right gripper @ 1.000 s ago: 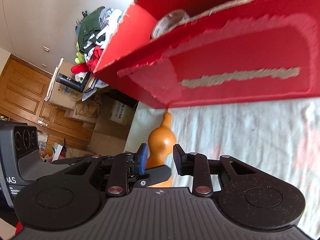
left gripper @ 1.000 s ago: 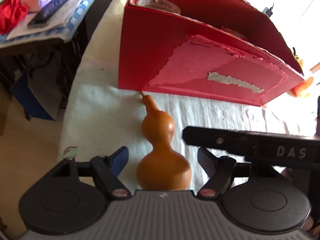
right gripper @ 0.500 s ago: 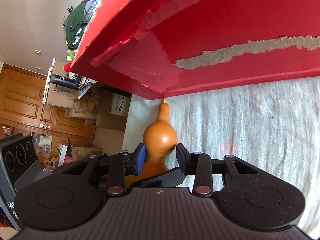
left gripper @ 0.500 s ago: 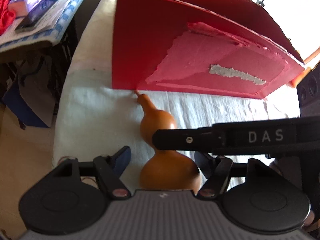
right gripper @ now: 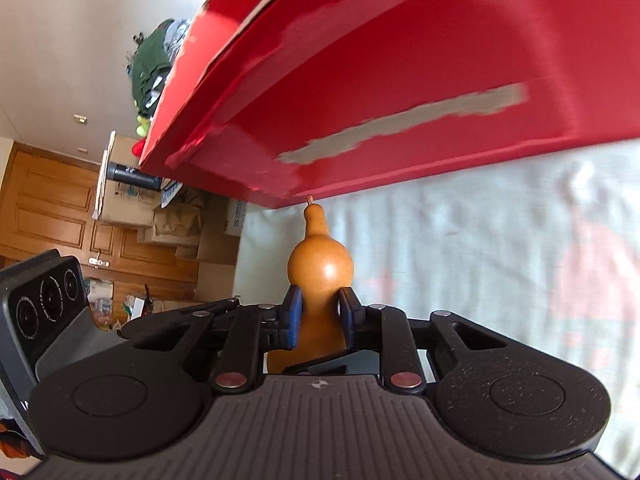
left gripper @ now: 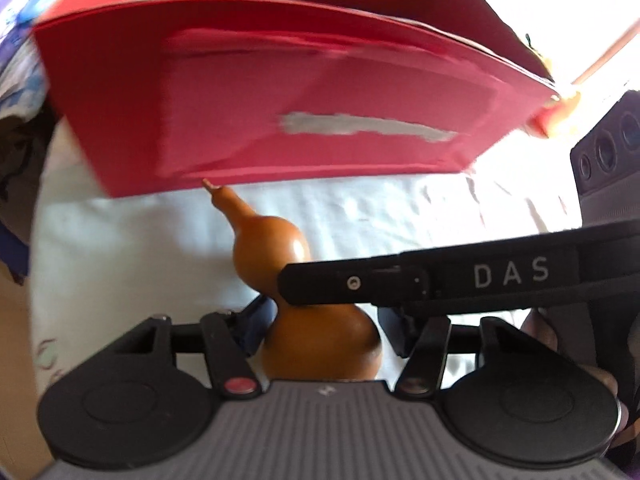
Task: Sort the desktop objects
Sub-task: 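Close the right gripper on the gourd and lift it, then carry the gourd with the right gripper over the red box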
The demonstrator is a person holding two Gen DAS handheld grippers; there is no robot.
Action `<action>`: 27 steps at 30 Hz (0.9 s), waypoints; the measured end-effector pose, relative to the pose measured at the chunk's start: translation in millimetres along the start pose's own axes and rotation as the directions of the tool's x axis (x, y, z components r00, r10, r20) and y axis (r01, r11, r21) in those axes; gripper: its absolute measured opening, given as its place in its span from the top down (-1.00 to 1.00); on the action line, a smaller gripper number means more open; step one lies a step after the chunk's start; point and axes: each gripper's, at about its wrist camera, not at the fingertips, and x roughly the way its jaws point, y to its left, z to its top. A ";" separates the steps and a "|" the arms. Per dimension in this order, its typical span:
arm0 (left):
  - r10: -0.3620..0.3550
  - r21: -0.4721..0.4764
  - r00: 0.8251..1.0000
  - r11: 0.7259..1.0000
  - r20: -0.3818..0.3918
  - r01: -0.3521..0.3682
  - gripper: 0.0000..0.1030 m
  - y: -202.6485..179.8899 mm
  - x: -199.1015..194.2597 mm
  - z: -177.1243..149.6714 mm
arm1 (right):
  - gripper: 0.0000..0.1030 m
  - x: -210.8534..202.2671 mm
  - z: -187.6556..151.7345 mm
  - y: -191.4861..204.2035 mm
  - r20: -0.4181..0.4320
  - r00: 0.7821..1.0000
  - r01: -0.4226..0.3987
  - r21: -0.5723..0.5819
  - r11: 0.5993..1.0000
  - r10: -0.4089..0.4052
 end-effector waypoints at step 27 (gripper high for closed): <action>-0.136 0.426 0.991 0.896 -0.013 0.129 -0.16 -244.9 53.5 38.0 | 0.53 -183.2 -9.9 -128.6 0.241 0.970 -0.042 0.192 0.981 -0.006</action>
